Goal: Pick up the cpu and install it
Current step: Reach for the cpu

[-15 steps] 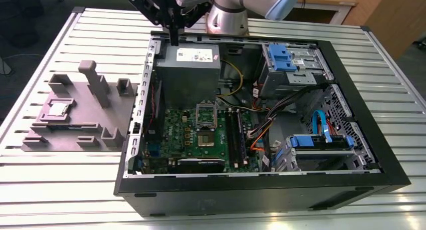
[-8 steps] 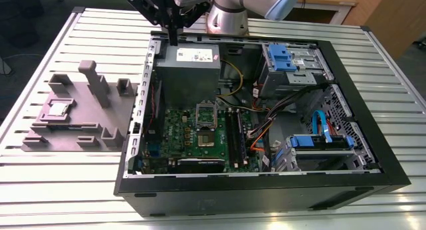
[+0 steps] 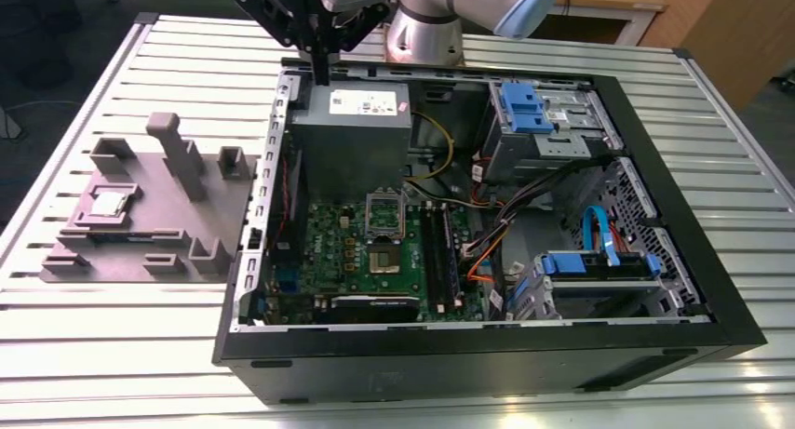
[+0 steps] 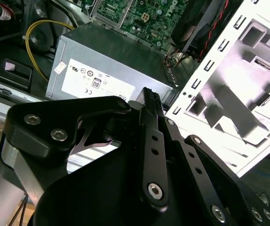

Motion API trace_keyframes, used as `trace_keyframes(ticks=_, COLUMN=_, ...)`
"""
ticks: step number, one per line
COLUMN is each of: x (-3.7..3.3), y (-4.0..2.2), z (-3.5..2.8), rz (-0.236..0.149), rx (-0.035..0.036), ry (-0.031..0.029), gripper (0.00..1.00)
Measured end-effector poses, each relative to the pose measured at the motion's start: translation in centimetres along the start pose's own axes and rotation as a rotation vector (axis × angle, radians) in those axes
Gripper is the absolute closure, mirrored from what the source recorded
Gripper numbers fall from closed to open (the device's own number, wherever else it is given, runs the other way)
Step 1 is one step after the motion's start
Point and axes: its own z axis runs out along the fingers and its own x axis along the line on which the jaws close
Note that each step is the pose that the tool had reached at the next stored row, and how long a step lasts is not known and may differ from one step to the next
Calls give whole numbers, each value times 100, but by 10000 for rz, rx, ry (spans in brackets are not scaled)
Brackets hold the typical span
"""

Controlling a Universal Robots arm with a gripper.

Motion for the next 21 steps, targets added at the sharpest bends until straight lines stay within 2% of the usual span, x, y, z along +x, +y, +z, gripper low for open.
trace_keyframes(ticks=21, x=63, y=-5, z=-2, rz=0, rx=0, ry=0, gripper=90)
